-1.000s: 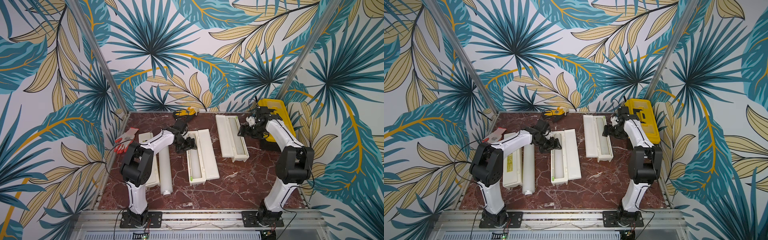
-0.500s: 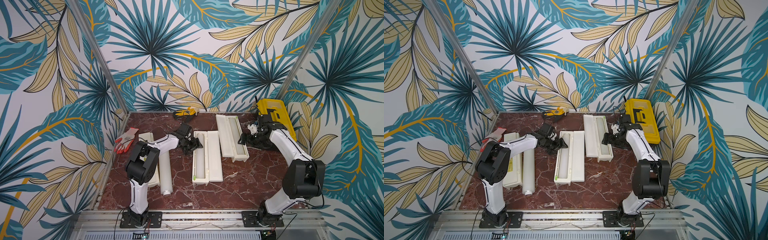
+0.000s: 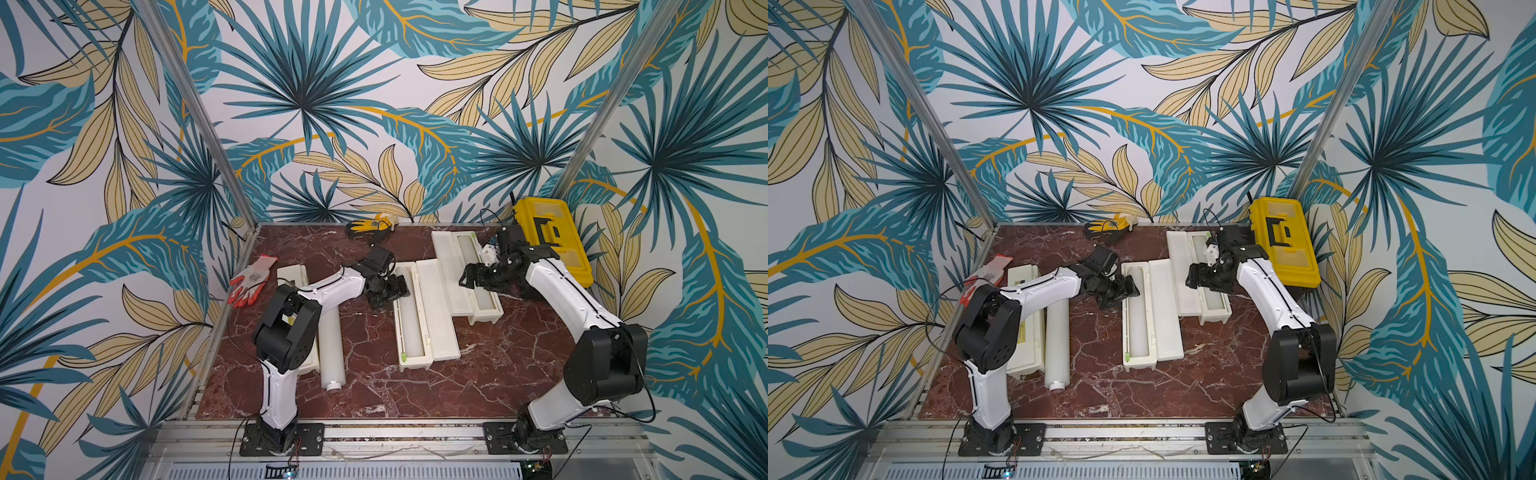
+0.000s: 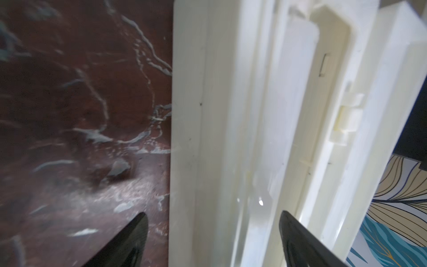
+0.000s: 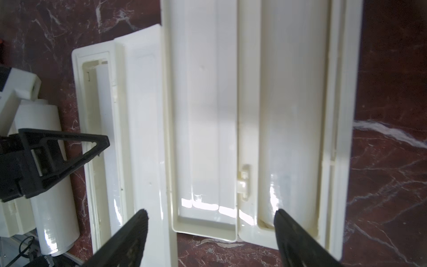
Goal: Put plastic wrap rolls into dispensers
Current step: Move the plastic wrap cutting box to the center of the board, then pick up the plastic wrap cutting box from the center of the board.
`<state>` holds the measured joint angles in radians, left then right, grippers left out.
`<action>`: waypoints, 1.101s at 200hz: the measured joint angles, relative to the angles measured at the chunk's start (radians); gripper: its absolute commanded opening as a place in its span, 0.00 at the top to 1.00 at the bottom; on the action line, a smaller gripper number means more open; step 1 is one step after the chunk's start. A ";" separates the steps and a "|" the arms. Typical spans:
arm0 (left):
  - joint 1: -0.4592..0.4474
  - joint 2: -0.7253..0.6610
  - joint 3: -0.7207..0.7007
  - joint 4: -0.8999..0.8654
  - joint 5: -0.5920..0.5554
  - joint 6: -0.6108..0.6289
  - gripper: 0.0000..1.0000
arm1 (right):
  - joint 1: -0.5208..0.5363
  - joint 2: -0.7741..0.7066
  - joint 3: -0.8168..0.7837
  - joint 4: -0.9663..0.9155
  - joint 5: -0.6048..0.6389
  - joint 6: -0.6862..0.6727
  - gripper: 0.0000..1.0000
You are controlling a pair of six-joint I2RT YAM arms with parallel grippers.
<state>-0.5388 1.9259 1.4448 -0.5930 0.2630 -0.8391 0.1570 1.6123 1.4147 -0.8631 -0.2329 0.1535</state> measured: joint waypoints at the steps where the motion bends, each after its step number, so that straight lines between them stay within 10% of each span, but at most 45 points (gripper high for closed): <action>1: 0.000 -0.003 0.003 -0.009 -0.005 0.005 0.04 | 0.004 0.000 0.001 0.000 0.002 0.001 0.14; 46: 0.067 -0.230 0.043 -0.227 -0.177 0.181 0.00 | 0.233 0.038 0.072 0.016 0.116 0.099 0.13; 104: 0.379 -0.454 -0.064 -0.347 -0.278 0.354 0.00 | 0.492 0.249 0.175 0.028 0.295 0.225 0.20; 220: 0.672 -0.374 -0.167 -0.398 -0.232 0.521 0.00 | 0.558 0.587 0.518 -0.001 0.449 0.278 0.44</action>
<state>0.1329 1.5517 1.2778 -0.9913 0.0307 -0.3183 0.7155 2.1990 1.9324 -0.8639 0.2161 0.4313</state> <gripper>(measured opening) 0.995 0.591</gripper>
